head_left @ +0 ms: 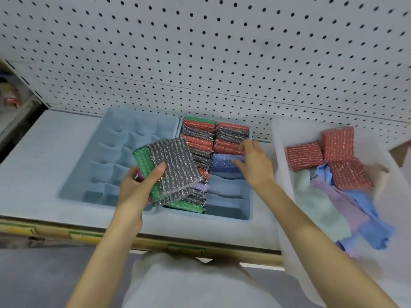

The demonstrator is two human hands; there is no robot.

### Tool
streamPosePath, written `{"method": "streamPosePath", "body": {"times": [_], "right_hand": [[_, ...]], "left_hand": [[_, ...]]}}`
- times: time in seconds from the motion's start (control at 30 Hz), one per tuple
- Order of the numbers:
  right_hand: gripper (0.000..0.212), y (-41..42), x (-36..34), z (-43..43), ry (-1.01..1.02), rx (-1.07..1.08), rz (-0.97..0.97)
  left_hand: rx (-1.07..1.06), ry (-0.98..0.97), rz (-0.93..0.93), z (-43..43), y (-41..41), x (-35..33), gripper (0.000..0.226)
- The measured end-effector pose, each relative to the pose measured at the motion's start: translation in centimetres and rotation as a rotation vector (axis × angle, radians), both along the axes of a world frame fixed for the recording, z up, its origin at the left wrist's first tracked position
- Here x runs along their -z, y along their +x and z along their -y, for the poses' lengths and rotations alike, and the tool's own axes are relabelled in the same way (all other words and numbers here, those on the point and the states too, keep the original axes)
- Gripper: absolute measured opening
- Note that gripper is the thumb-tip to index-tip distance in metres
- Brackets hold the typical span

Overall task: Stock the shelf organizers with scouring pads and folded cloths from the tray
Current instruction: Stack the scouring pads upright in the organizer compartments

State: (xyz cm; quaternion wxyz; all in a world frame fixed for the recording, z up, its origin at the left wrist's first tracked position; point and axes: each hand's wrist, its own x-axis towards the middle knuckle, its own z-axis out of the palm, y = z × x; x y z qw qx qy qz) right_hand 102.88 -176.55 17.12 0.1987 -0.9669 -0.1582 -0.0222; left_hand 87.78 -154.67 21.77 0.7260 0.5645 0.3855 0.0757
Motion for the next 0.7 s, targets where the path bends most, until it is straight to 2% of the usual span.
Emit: {"method": "streamPosePath", "body": {"times": [0.07, 0.1, 0.17, 0.2, 0.23, 0.3, 0.4, 0.47, 0.53, 0.6, 0.67, 0.7], "right_hand": [[0.015, -0.9, -2.2, 0.1, 0.372, 0.147, -0.133], [0.013, -1.8, -3.7, 0.0, 0.59, 0.192, -0.259], [0.008, -4.4, -6.6, -0.7, 0.948, 0.162, -0.664], [0.017, -5.7, -7.5, -1.1, 0.961, 0.101, -0.805], [0.026, -6.8, -8.0, -1.5, 0.9, 0.044, -0.854], [0.03, -8.1, -7.8, -2.3, 0.855, 0.04, -0.796], [0.023, -8.7, -7.2, -2.4, 0.953, 0.113, -0.76], [0.018, -8.2, -6.9, -1.7, 0.969, 0.139, -0.757], [0.015, -6.7, -6.7, -0.6, 0.973, 0.194, -0.655], [0.02, -4.3, -6.2, 0.9, 0.818, 0.182, -0.374], [0.024, -2.6, -5.3, 1.9, 0.477, 0.058, -0.134], [0.026, -2.2, -4.7, 2.1, 0.311, -0.011, -0.076]], "left_hand": [[0.044, 0.008, 0.0, 0.9, 0.1, 0.1, 0.024], [0.068, 0.011, 0.005, 1.5, 0.2, 0.1, 0.025], [0.113, 0.013, 0.011, 2.6, 0.5, 0.2, 0.027], [0.132, 0.01, 0.013, 3.1, 0.7, 0.1, 0.027], [0.146, 0.003, 0.025, 3.6, 0.8, 0.1, 0.027], [0.17, -0.001, 0.058, 4.3, 1.0, 0.0, 0.027], [0.18, 0.023, 0.092, 4.8, 1.0, 0.1, 0.027], [0.149, 0.014, 0.09, 4.5, 0.8, 0.2, 0.014], [0.091, 0.006, 0.074, 3.6, 0.6, 0.2, 0.005], [0.029, 0.017, 0.067, 2.5, 0.4, 0.3, 0.003], [-0.005, 0.038, 0.057, 1.6, 0.1, 0.6, 0.005], [-0.008, 0.049, 0.051, 1.2, 0.0, 0.9, 0.008]]}}
